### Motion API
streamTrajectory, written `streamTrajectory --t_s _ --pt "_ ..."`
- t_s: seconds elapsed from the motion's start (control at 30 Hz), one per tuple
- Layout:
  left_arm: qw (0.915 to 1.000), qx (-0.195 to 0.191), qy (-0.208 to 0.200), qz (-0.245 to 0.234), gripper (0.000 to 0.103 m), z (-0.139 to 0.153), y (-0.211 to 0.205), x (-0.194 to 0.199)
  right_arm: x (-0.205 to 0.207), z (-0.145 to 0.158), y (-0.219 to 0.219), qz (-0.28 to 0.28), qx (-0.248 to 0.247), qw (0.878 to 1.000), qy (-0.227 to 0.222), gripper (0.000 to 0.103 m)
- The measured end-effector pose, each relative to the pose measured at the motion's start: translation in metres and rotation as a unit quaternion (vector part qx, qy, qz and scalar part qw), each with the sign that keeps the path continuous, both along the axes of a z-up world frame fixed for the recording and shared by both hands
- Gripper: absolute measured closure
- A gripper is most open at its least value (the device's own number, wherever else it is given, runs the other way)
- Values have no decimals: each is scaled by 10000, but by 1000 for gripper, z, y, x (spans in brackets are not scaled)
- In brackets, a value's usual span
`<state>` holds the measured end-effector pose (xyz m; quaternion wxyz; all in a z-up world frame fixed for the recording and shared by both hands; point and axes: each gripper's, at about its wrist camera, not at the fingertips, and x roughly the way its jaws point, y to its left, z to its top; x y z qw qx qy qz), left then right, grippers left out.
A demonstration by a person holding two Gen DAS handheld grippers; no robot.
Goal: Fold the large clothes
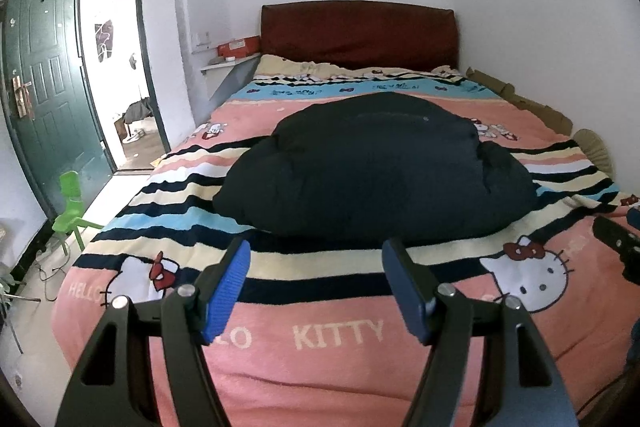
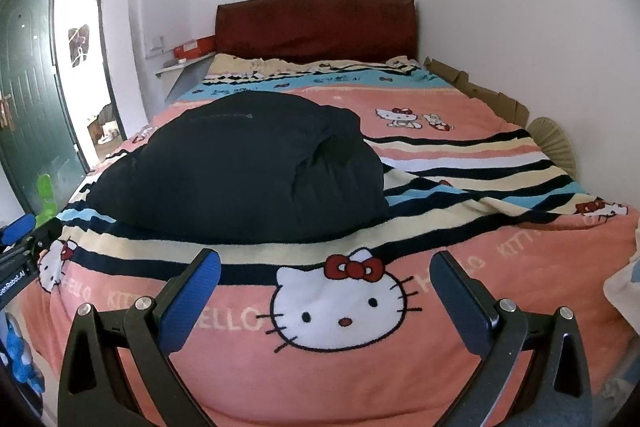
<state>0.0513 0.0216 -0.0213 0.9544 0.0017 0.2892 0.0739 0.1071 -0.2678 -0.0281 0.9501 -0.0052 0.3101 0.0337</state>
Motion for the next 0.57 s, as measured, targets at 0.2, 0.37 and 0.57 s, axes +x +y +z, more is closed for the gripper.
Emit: streamTrajectory --t_s 0.2,0.37,0.57 --pt "10000 9 46 38 36 -3 3 3 3 -4 -3 -50 20 10000 33 1" --pt "10000 -9 81 -8 36 -5 3 4 5 -6 -4 -66 15 10000 61 1" --pt "10000 -36 86 -32 36 -5 3 4 4 -6 -3 -71 13 10000 62 1"
